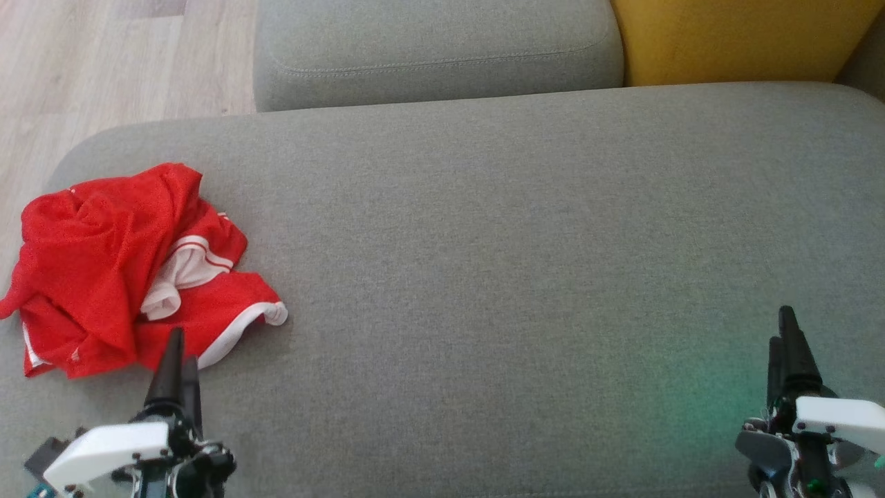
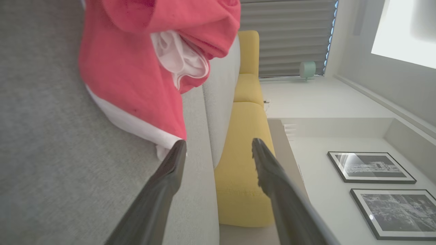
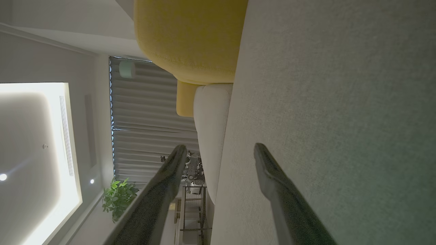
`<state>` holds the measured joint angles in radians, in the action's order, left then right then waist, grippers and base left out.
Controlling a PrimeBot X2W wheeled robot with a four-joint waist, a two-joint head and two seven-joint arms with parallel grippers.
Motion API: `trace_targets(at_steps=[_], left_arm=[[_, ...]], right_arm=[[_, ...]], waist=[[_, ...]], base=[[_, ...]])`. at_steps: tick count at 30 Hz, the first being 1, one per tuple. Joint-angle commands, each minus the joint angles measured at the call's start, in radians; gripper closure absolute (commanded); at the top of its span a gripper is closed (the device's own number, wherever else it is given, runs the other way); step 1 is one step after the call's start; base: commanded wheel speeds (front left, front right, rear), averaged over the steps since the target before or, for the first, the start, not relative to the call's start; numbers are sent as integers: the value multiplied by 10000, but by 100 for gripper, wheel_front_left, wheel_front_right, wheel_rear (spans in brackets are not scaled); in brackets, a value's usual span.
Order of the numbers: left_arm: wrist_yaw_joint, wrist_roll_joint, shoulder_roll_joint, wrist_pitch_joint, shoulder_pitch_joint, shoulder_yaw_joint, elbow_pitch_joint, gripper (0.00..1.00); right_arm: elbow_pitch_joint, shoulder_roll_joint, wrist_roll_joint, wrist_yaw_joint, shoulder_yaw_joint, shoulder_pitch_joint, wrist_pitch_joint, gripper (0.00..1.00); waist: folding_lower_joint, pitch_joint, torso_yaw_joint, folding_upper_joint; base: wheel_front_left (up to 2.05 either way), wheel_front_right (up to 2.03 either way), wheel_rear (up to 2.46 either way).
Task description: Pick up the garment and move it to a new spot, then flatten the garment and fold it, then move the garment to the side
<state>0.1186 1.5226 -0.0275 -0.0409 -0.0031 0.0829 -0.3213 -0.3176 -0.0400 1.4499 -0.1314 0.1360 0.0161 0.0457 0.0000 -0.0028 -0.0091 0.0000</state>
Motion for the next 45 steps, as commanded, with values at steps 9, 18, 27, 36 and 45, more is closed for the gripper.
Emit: trace_targets(at_steps=[9, 18, 27, 36, 45], left_arm=[[-128, -1081, -125, 342, -717, 282, 1050, 0], [-524, -2437, -135, 604, -811, 31, 1883, 0], [-791, -4131, -145, 867, -833, -644, 2480, 0], [-868, -5818, -154, 1101, -867, -1329, 2669, 0], [-1047, -7732, -183, 1364, -900, -1918, 2679, 0]], right_arm=[[796, -48, -1743, 2, 18, 697, -364, 0], [1378, -54, -3622, 3, -62, 794, -629, 0], [1914, -59, -5762, 3, -494, 764, -895, 0], [2138, -64, -7202, 4, -867, 664, -1131, 0], [1911, -69, -9166, 4, -1118, 585, -1397, 0]], waist=[[0, -28, -14, 0], [0, -26, -26, 0], [0, 3, -51, 0], [0, 35, -148, 0], [0, 57, -340, 0]], base=[[0, 0, 0], [0, 0, 0], [0, 0, 0], [0, 0, 0], [0, 0, 0]])
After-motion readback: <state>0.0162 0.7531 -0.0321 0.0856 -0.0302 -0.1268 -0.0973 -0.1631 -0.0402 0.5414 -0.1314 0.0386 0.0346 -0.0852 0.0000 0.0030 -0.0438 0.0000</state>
